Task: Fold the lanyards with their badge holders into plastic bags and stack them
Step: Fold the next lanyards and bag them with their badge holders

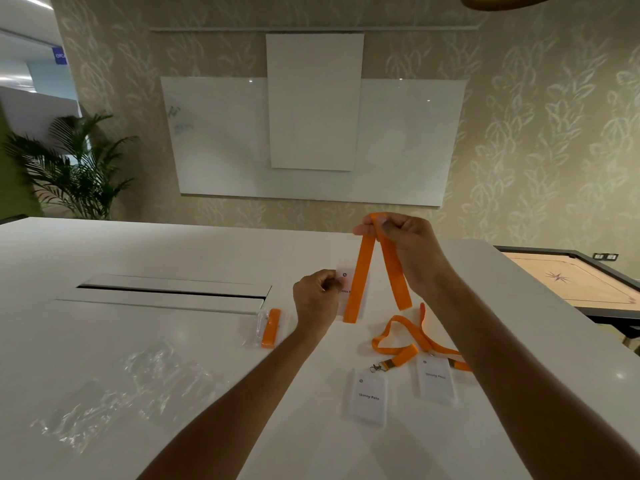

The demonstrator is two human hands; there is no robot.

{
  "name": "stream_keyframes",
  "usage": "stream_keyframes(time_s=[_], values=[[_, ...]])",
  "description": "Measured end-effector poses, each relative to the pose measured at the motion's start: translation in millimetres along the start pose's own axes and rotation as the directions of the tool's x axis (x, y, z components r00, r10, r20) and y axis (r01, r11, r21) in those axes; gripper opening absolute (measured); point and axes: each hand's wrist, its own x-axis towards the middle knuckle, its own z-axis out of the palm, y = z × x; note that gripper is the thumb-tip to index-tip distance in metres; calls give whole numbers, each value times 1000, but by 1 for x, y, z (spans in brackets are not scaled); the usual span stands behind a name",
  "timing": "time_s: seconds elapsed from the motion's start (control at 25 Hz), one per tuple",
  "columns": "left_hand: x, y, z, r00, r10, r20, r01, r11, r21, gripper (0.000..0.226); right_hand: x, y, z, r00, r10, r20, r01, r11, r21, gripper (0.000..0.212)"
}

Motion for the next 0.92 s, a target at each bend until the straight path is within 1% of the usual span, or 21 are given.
stream_keyframes(time_s=[0.2, 0.44, 0.6, 0.72, 0.8, 0.92], values=[[-7, 1, 0, 999, 1, 44, -1, 1000, -11, 11, 20, 3, -7, 999, -49, -24, 50, 998, 39, 31], [-18, 2, 3, 985, 58, 165, -48, 997, -62, 10, 38, 24, -22, 996, -57, -74, 58, 998, 4, 27], [-19, 5, 2, 967, 19, 254, 13, 993, -121, 10, 45, 40, -31, 996, -8, -83, 10, 1000, 20, 23], [-21, 10, 0, 954, 12, 300, 62, 970, -236, 8, 45, 49, -35, 995, 40, -93, -40, 999, 9, 24], [-23, 13, -1, 948, 22, 318, 73, 956, -284, 4, 44, 58, -37, 991, 81, -109, -80, 997, 10, 25], [-24, 16, -3, 943, 33, 331, 85, 938, -335, 6, 40, 72, -38, 987, 116, -109, -114, 993, 24, 27]])
